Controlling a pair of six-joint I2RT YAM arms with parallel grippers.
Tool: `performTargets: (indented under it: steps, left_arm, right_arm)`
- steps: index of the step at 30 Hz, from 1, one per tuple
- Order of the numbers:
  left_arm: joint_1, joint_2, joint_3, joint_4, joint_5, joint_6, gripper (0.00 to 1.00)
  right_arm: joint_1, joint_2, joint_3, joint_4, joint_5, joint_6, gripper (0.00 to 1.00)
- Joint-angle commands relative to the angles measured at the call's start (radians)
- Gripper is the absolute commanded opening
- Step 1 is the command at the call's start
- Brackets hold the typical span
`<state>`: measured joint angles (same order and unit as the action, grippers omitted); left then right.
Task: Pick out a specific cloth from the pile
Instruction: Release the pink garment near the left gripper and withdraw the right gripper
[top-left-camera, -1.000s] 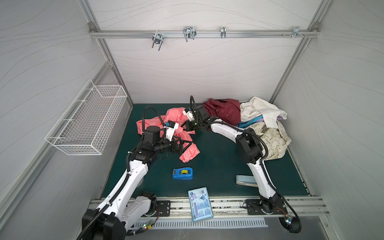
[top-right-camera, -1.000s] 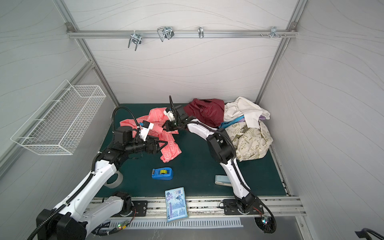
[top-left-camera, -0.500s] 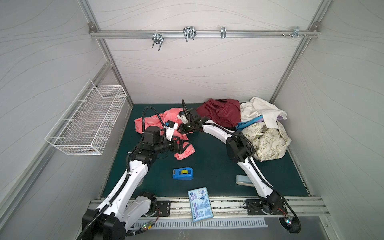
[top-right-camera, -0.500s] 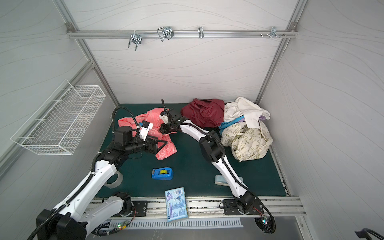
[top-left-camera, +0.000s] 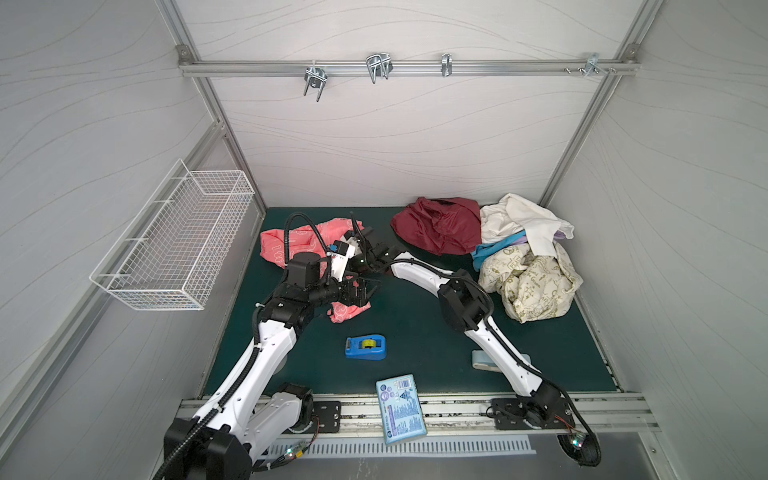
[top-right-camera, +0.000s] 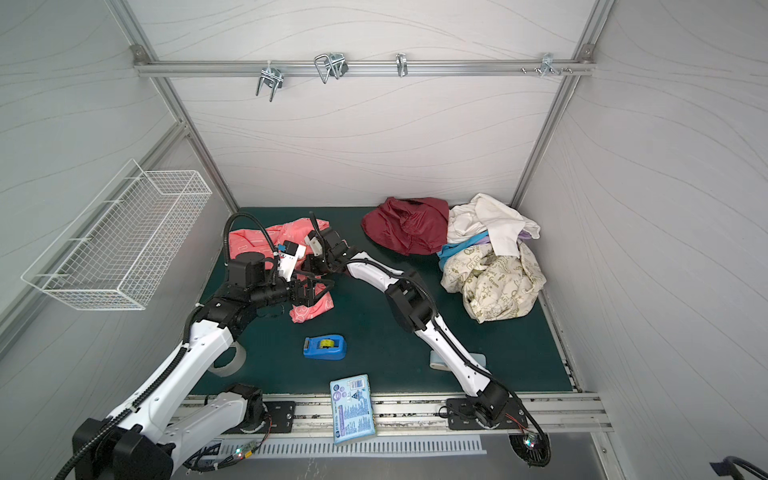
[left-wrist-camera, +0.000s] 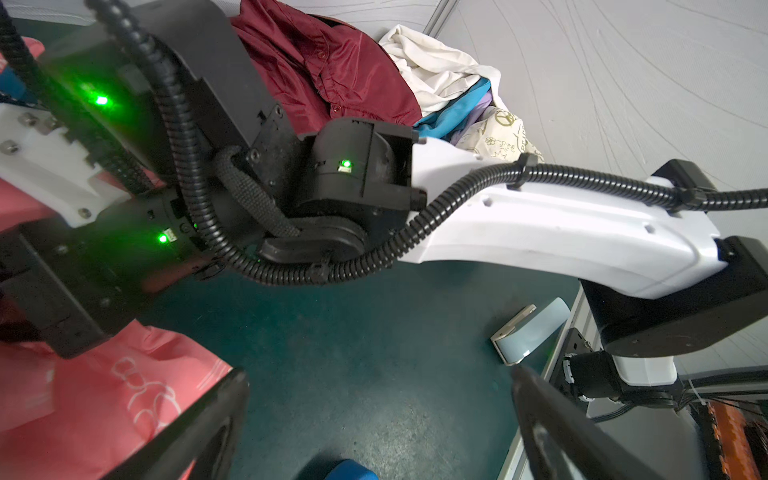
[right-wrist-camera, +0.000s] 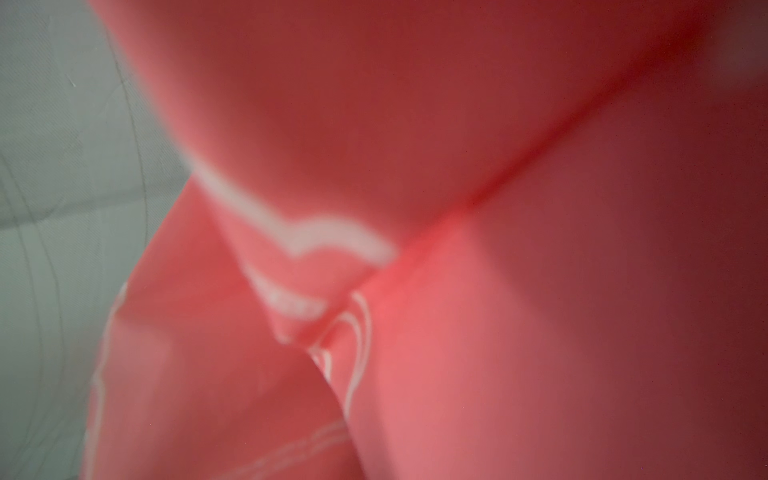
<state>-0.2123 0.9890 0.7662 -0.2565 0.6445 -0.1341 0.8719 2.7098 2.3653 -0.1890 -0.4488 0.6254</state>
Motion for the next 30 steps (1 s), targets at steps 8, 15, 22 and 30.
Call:
performTargets:
  steps: [8, 15, 22, 30]
  left_arm:
    - [-0.005, -0.016, 0.012, 0.016, -0.010, -0.003, 0.99]
    - [-0.005, -0.032, 0.015, 0.019, -0.004, -0.008, 0.99]
    - [-0.006, -0.052, 0.005, 0.031, -0.002, -0.016, 0.99]
    - [-0.015, -0.067, 0.011, 0.013, -0.011, -0.018, 0.99]
  right_arm:
    - [0.039, -0.032, -0.080, 0.113, 0.052, 0.085, 0.32]
    - [0.041, -0.194, -0.252, 0.150, 0.036, -0.041, 0.80]
    - [0.035, -0.353, -0.400, 0.169, 0.014, -0.126, 0.99]
    - [0.008, -0.575, -0.490, -0.174, 0.134, -0.288, 0.99]
